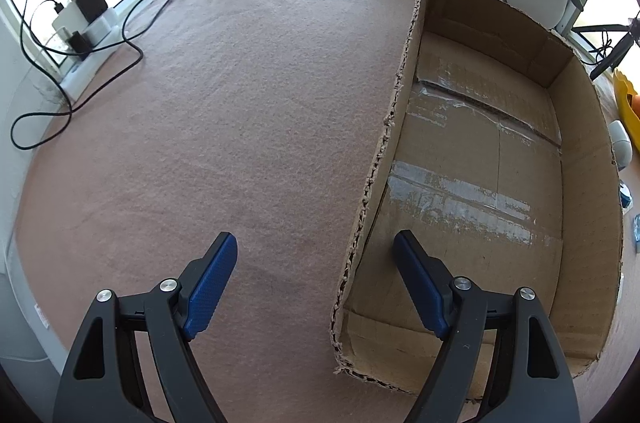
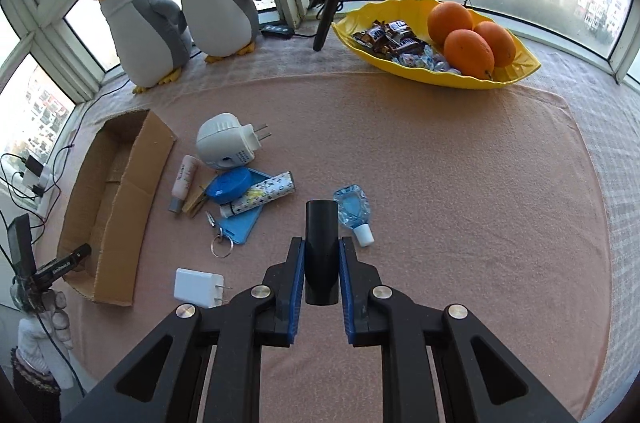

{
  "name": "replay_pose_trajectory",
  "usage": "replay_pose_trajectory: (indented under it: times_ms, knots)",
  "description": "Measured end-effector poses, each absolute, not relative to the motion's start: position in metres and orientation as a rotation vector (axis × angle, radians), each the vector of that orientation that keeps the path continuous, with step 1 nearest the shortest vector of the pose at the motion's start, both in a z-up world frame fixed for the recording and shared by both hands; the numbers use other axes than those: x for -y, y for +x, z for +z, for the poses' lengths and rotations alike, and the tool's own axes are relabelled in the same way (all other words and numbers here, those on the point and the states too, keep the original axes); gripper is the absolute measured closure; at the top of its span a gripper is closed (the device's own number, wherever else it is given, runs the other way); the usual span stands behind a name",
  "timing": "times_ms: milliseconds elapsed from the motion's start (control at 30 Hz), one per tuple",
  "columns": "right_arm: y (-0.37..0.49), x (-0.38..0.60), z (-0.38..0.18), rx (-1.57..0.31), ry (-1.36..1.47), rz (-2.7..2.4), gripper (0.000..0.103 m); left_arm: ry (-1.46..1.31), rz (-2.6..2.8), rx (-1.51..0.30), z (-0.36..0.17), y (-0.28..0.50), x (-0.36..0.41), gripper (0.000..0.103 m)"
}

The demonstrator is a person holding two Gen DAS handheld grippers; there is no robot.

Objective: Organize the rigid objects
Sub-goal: 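Carry the black cylinder into the cardboard box and open the right tool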

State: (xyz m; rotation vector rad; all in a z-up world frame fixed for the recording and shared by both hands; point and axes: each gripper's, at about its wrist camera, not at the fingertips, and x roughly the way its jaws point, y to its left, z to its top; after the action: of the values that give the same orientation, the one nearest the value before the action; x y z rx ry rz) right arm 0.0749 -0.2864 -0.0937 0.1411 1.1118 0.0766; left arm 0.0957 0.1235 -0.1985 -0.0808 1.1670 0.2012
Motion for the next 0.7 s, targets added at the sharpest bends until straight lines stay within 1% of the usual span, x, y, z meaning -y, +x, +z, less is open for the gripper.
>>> replay_pose_trajectory:
  times_ms: [233,700]
  knots:
    - [0.075,0.202,-0.074,-1.069,0.062,0.201,0.088,-0.084,0.179,-1.165,-0.199,0.094,-0.127,0.022]
    - [0.083,0.084,-0.087,-1.073,-0.046,0.311,0.088,-0.047,0.120,-1.154,-0.200,0.094,-0.128,0.022]
